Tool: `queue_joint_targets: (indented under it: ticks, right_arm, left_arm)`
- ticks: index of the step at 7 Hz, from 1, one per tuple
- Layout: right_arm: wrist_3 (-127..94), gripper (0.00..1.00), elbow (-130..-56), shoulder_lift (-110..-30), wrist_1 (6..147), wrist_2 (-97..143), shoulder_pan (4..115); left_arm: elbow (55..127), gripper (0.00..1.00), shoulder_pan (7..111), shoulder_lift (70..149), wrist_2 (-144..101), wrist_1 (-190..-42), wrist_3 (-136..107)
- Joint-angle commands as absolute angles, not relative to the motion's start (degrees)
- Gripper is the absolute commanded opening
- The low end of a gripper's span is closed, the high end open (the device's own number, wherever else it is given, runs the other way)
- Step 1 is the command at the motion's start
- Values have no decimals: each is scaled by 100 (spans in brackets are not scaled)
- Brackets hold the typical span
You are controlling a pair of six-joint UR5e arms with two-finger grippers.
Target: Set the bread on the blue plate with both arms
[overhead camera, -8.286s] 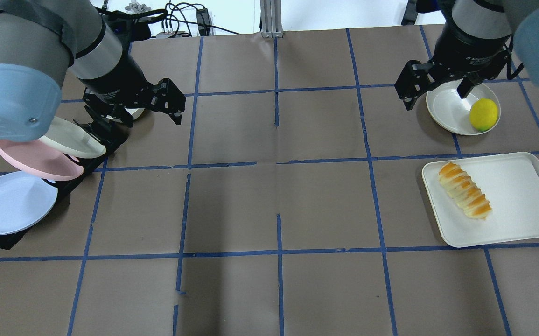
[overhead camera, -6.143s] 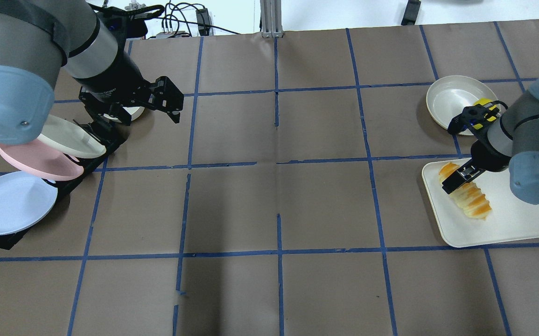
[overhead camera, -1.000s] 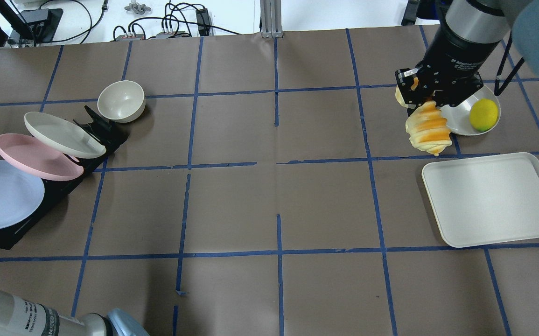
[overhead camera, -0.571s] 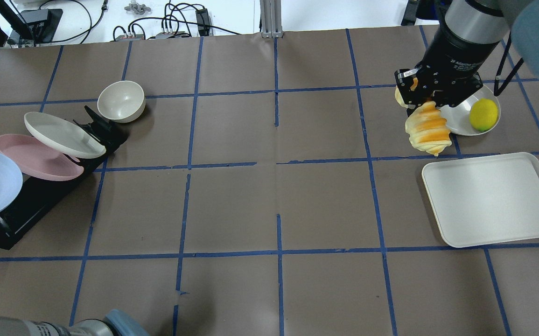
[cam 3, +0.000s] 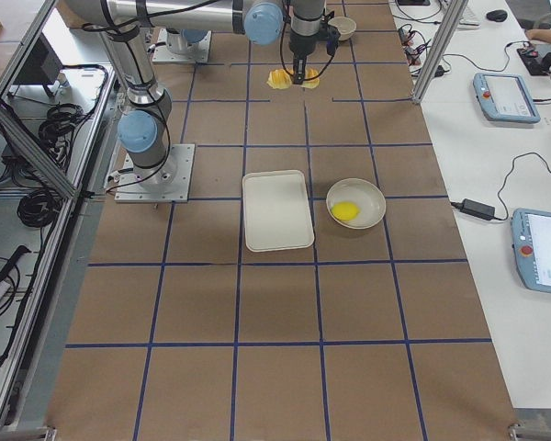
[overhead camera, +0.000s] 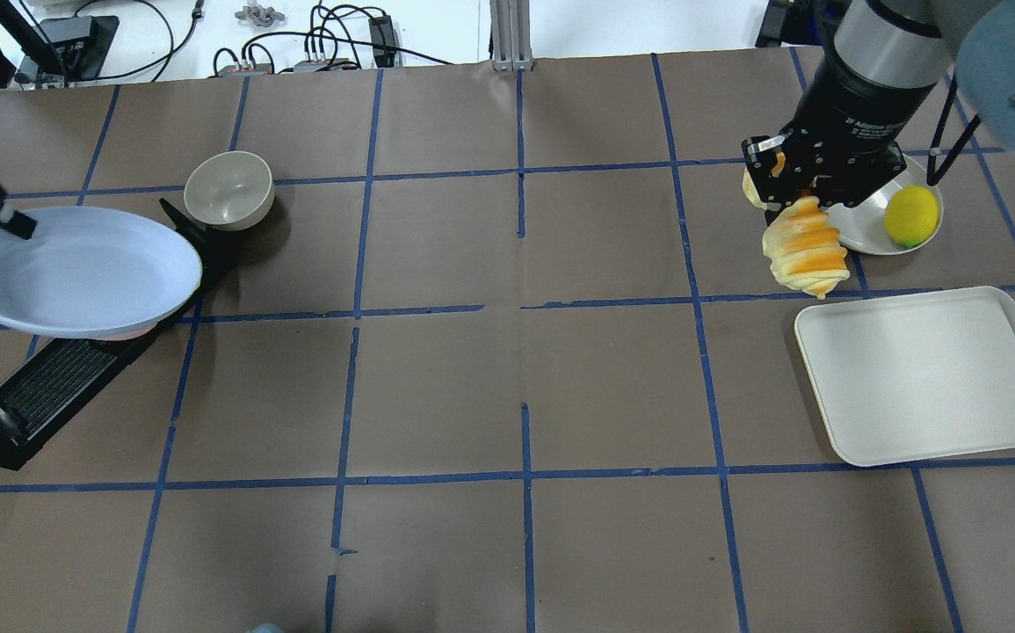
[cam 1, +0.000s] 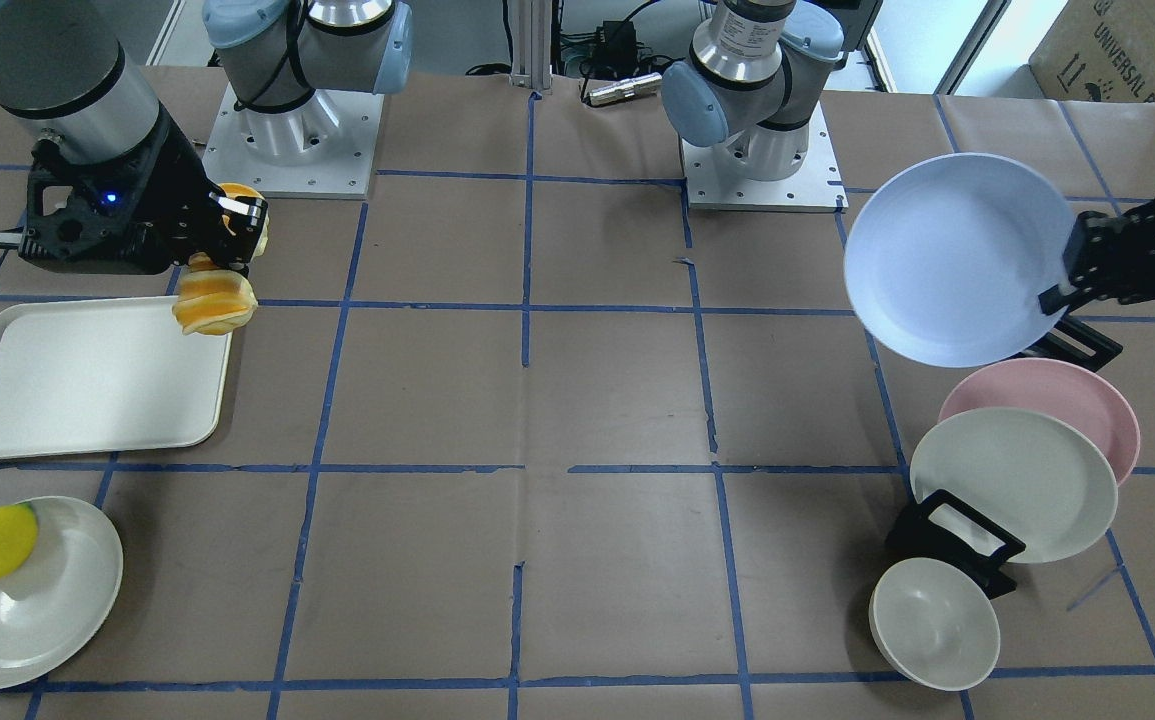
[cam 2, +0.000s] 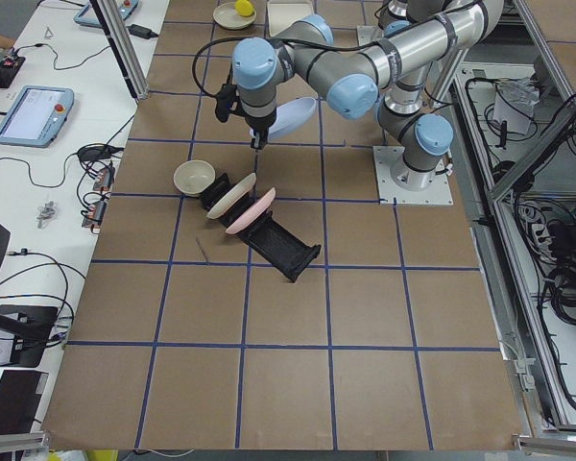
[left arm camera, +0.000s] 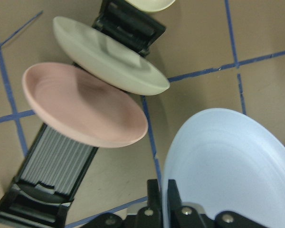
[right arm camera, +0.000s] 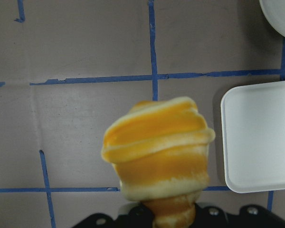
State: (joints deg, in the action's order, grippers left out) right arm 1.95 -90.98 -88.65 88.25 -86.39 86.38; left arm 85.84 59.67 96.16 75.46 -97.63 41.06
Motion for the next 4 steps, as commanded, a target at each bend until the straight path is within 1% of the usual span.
queue_joint_targets:
  ticks: [1,4]
  right_arm:
    - [220,7,-9105,-8868,8824,-8648,8631]
    - [220,7,-9132,-8868,8763,-8631,8640]
  left_arm:
    - [9181,1,7132,9694,6974,-8751,2408]
    - [10613,1,8512,9615,6899,-6266,-18]
